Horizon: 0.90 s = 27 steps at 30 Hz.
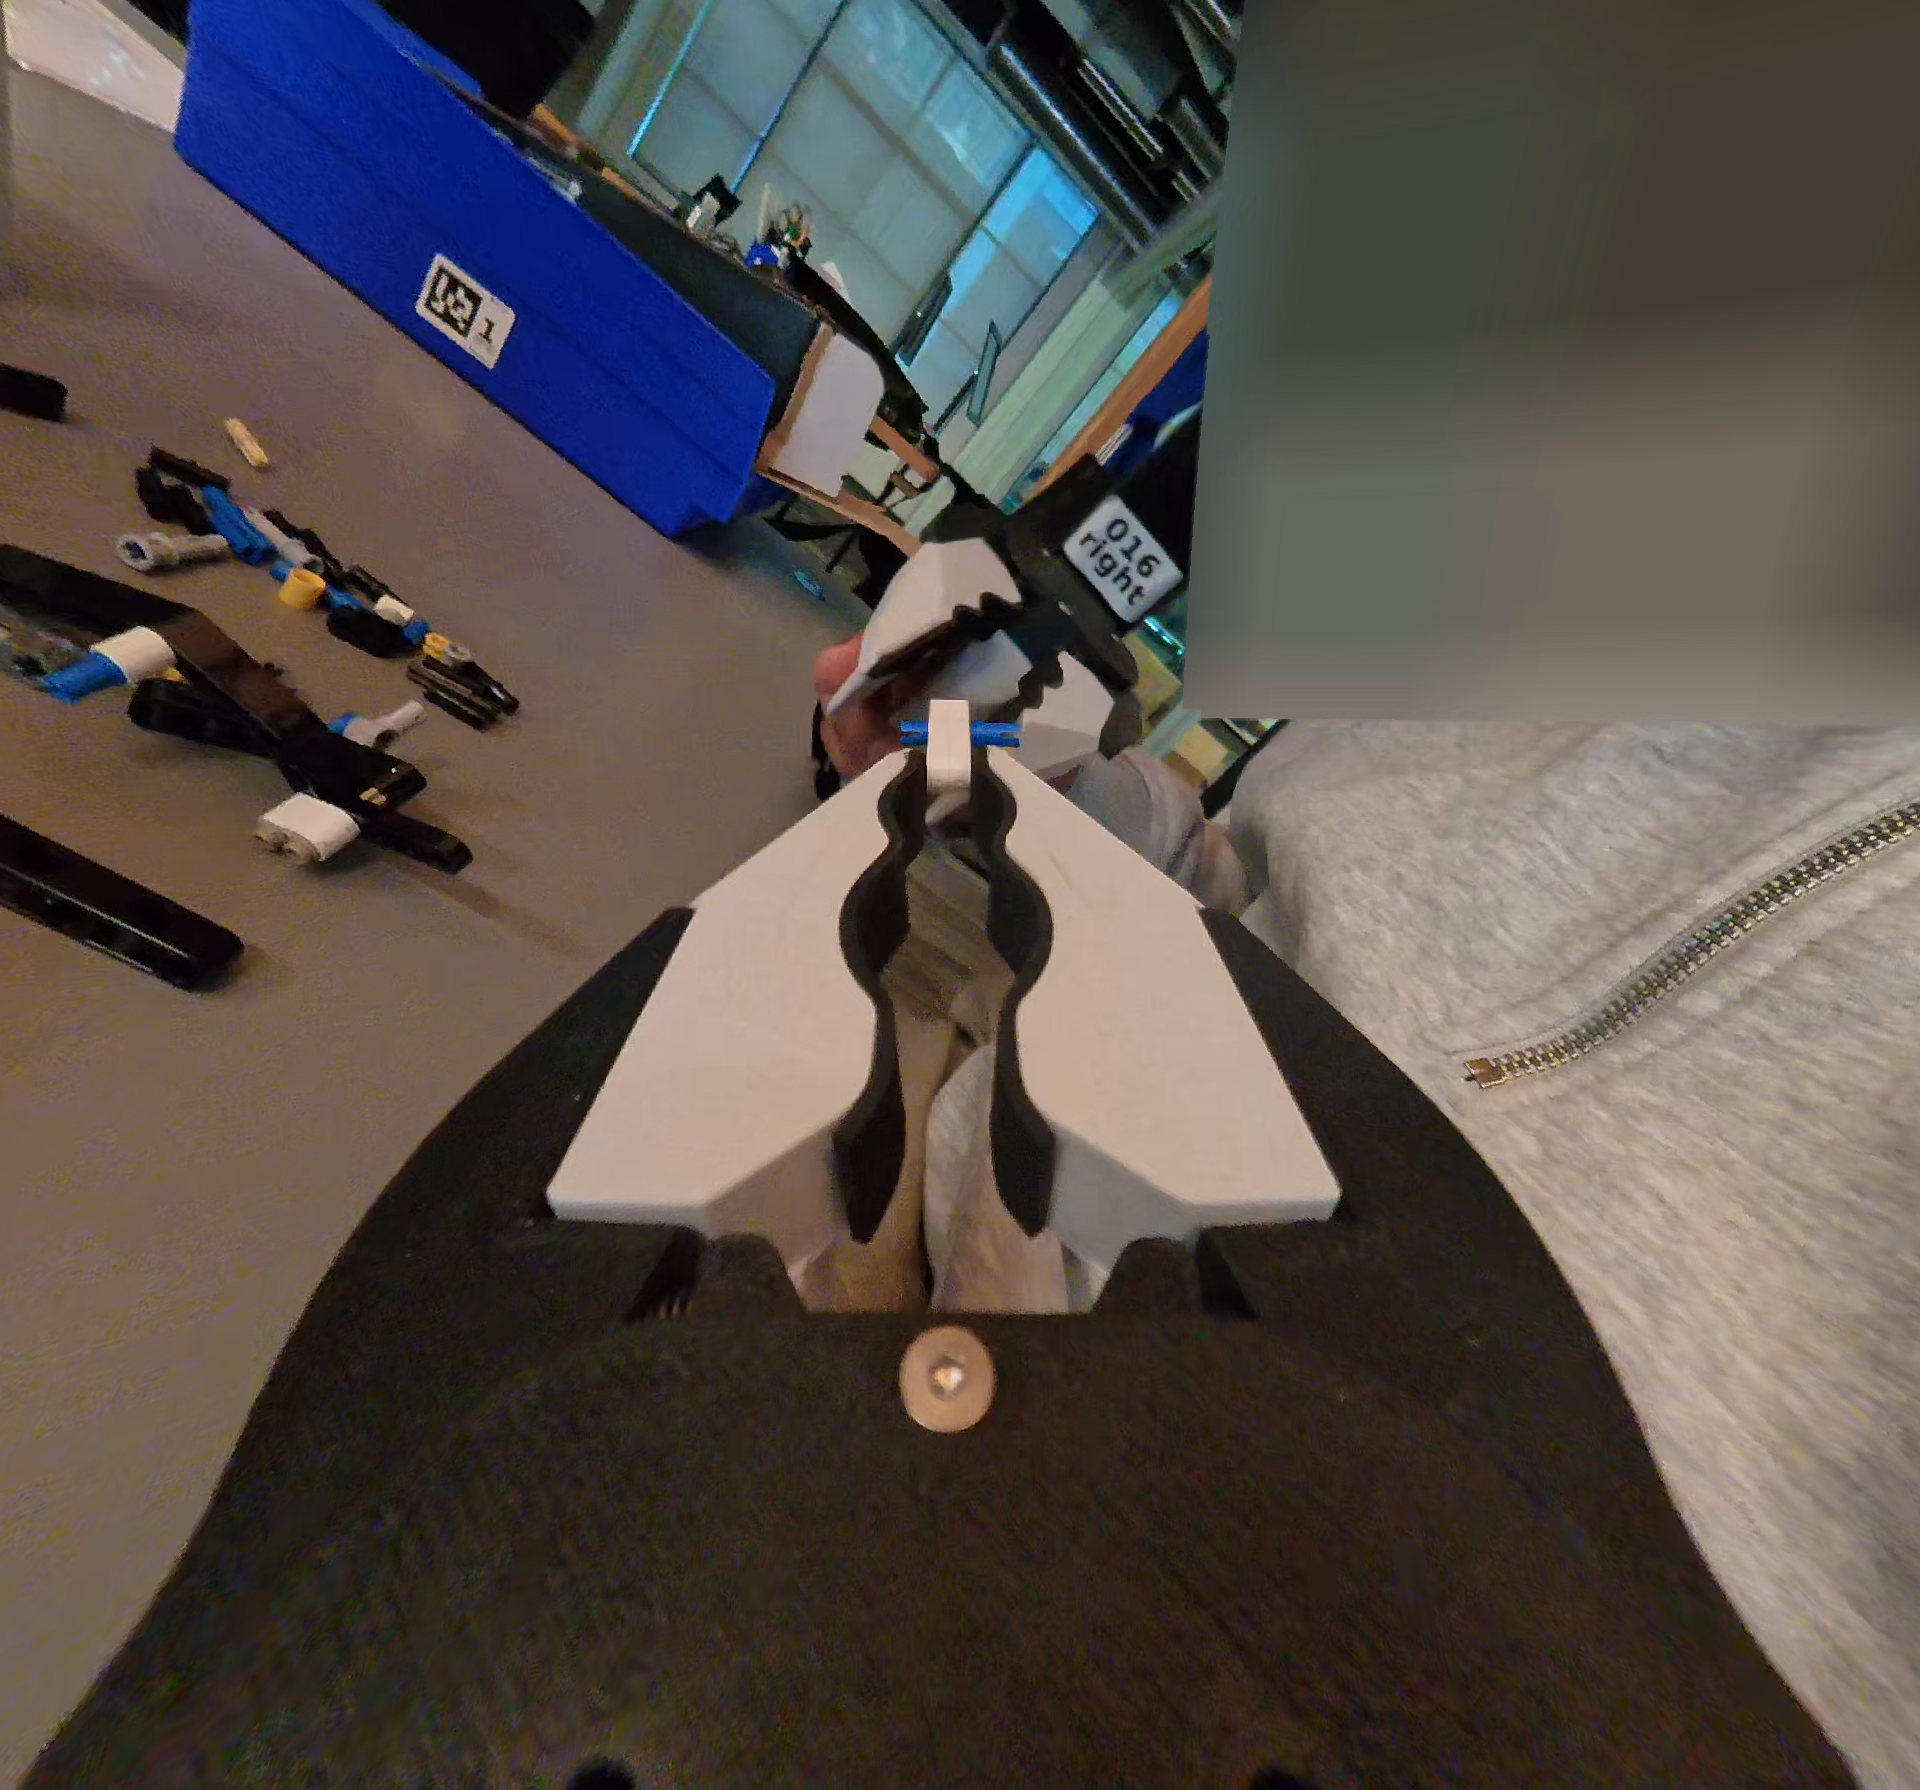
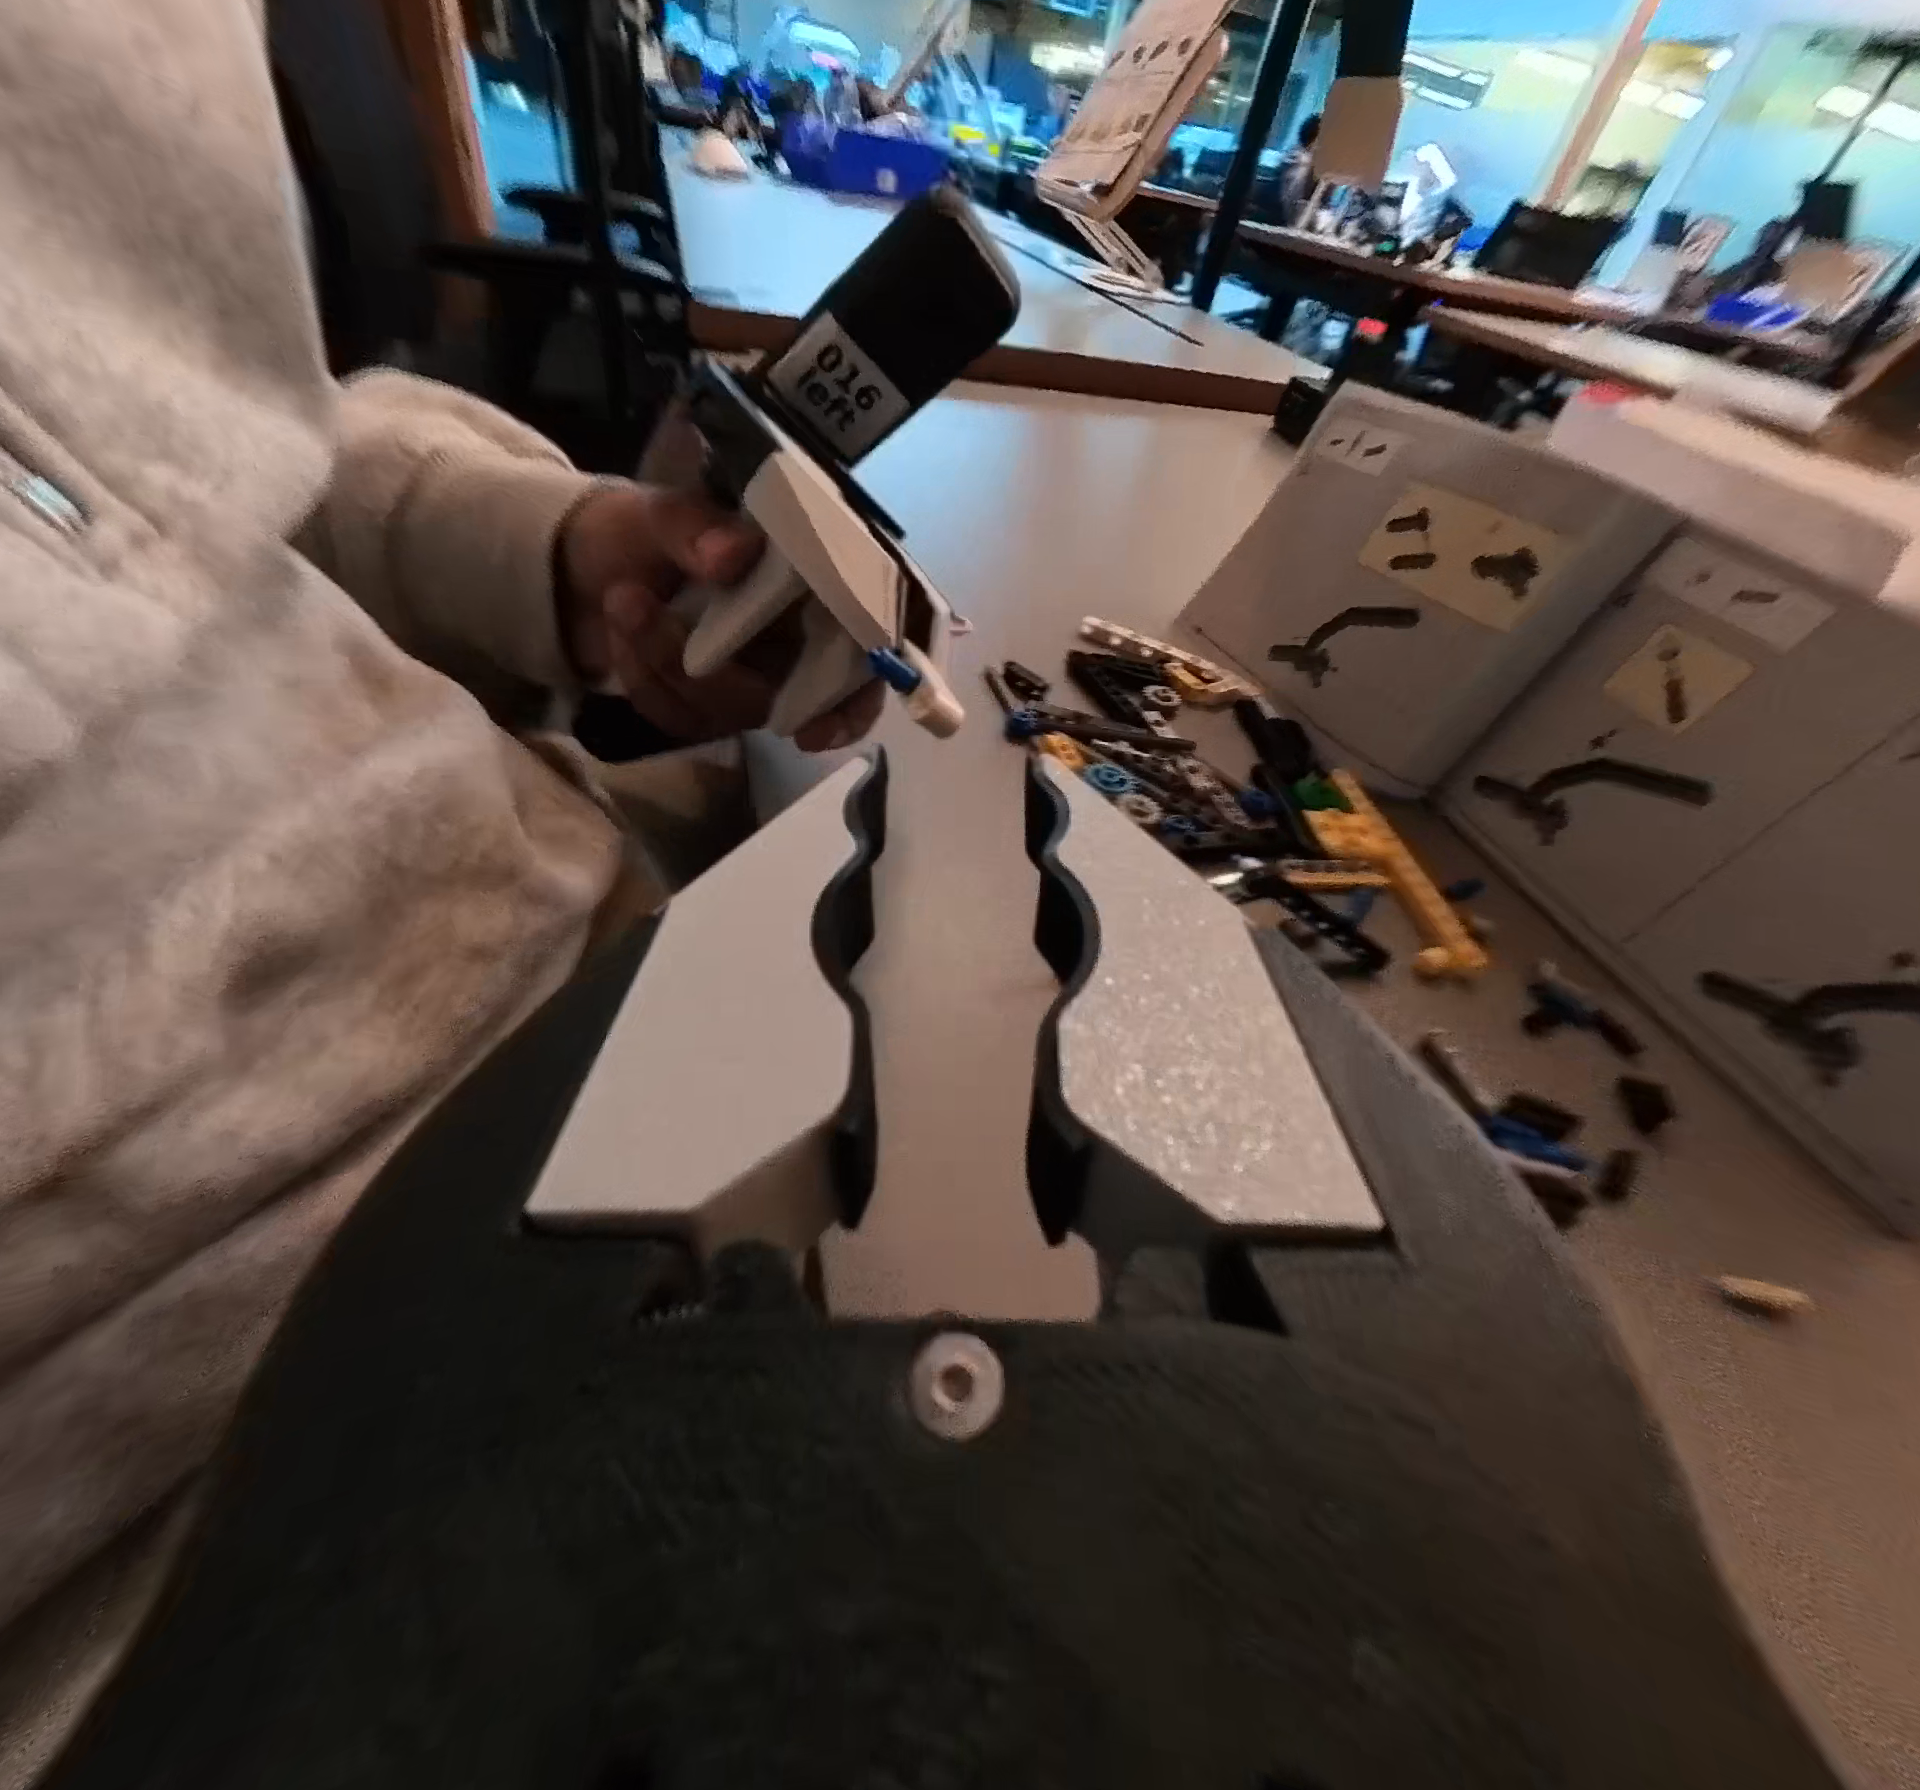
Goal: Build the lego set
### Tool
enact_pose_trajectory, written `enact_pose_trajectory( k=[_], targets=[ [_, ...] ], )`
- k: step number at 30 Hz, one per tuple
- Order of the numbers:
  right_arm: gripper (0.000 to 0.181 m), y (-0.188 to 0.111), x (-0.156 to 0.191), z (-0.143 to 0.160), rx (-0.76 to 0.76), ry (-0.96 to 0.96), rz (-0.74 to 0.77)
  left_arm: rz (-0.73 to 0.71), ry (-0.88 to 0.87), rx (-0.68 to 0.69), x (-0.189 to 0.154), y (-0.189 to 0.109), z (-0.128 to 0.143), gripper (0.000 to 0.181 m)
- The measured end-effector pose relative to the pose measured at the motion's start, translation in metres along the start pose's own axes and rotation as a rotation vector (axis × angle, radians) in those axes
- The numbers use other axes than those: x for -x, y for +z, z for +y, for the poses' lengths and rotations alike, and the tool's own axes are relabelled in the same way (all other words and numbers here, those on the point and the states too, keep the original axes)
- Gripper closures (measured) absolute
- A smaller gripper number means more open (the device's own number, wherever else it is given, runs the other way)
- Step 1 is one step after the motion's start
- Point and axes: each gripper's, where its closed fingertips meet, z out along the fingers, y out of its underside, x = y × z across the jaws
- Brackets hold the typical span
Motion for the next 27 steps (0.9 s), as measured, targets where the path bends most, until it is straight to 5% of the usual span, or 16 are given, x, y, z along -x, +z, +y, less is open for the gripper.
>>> enact_pose_trajectory(
  k=[9, 15, 27],
  targets=[
    [0.148, 0.002, 0.013, -0.011, -0.105, 0.389, -0.221, -0.067, 0.237, 0.043, -0.005, 0.004, 0.006, 0.175],
    [0.162, -0.001, 0.017, -0.014, -0.116, 0.422, -0.276, -0.072, 0.293, 0.062, -0.008, 0.006, 0.010, 0.175],
    [0.160, 0.000, 0.016, -0.011, -0.085, 0.395, -0.262, -0.079, 0.323, 0.059, -0.008, 0.006, 0.010, 0.175]
  ],
)
